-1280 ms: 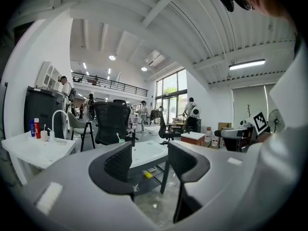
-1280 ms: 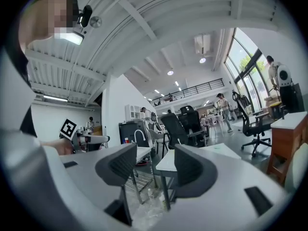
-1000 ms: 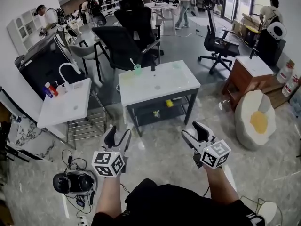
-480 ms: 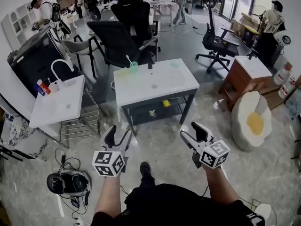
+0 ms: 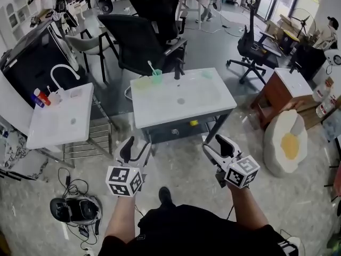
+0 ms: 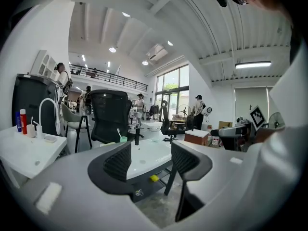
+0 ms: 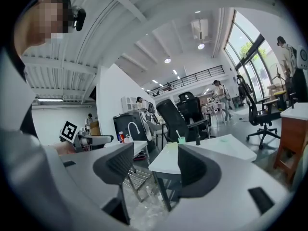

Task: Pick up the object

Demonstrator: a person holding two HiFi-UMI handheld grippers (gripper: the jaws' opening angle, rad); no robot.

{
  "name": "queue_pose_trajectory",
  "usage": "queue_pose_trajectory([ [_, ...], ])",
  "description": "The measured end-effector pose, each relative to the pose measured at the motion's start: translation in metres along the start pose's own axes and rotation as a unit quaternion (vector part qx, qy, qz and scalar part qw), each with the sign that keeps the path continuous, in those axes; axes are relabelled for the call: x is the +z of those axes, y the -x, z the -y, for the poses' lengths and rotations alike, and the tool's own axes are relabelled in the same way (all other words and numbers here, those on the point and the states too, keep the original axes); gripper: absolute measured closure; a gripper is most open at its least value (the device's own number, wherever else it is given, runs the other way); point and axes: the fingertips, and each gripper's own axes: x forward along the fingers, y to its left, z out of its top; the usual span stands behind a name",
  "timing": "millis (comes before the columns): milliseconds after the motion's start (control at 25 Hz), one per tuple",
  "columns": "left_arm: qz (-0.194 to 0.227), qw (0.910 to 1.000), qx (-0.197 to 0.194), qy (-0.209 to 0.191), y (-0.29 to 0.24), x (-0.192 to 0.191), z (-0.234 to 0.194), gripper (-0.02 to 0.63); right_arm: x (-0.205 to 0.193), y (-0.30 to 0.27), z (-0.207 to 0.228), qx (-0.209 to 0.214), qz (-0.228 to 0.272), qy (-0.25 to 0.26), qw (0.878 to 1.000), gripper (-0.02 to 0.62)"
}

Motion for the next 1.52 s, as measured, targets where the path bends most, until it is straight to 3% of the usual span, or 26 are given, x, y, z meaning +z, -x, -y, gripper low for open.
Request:
queue_pose_trajectory([
  [400,0.008,1.0000,-0.001,0.002,-0.038,0.022,-0.087,0.341,0.020,-0.098,0.000,0.004,-0.003,0.002,1.000,0.341],
  [920,0.004,0.9998,-0.017,-0.006,-0.068,0.031,-0.114,0.342,0.036,-0.145,0.007,0.013,0.020,-0.009,1.000,0.341],
  [1240,-0.008,0.9999,0.003,-0.011,-0.120,0.040,-0.132,0.356,0.039,-0.183,0.061,0.031,0.022,-0.031,0.999,0.341],
  [1520,-0.028,0.9994,-0.006,-0.022,-0.209,0.050,-0.137,0.362,0.053,-0.230,0.138,0.037,0.022,-0.044,0.998,0.341],
])
